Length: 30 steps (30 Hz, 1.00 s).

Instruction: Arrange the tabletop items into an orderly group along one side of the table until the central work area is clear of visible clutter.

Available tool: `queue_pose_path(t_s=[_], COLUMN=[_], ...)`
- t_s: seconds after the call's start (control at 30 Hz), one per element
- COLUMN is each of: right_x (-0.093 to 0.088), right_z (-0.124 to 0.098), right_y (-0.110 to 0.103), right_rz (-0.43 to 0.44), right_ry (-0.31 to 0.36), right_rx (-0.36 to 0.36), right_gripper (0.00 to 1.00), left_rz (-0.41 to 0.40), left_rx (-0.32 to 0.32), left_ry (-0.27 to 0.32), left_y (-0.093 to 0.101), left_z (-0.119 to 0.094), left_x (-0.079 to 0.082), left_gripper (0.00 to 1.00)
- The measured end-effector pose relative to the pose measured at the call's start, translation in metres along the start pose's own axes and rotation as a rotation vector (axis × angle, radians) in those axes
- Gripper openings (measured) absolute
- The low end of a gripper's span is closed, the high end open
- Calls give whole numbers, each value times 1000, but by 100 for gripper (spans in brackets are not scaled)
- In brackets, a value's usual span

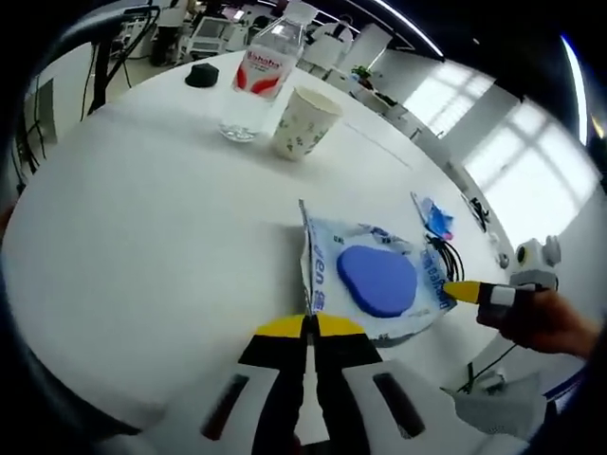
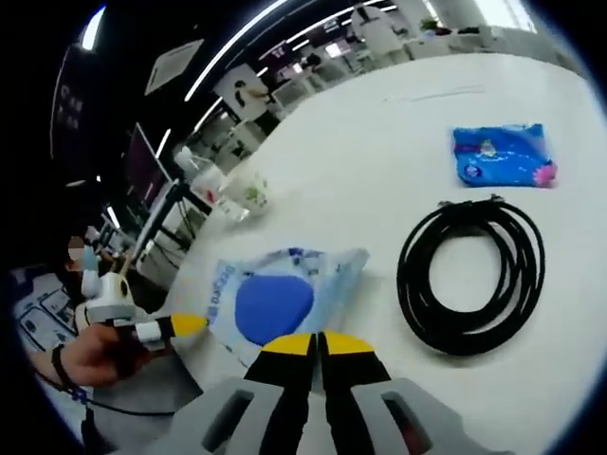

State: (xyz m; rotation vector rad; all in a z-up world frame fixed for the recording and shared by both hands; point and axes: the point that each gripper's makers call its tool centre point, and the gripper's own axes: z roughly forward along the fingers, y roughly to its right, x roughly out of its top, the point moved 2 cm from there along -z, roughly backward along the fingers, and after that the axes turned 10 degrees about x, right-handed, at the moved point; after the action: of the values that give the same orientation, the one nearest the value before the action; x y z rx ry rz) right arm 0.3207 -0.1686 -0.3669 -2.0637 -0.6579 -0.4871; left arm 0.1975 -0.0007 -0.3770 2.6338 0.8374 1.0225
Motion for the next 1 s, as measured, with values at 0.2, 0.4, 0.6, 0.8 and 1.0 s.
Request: queue_pose_path(t_s=[0.2, 0.4, 0.6, 0.8, 1.0], right_x=[14, 30, 51, 71, 77], right_z=[-4, -14, -19, -20, -20], right_y=[5, 15, 30, 34, 36], right_rz=[-16, -23, -29, -32, -37], right_ry=[24, 64, 95, 114, 125], right_rx=[5, 0, -21, -38, -42], right_gripper=[0, 0, 0, 0, 0], left_rz=[15, 30, 17, 3, -3], left_rx=[-29, -60, -89, -105, -99], left_ry=[7, 27, 46, 69, 72], left_y=[13, 36, 48, 63, 66], left_z=[8, 13, 31, 46, 49], left_x=[13, 35, 56, 79, 84], left_gripper=[0, 0, 0, 0, 0])
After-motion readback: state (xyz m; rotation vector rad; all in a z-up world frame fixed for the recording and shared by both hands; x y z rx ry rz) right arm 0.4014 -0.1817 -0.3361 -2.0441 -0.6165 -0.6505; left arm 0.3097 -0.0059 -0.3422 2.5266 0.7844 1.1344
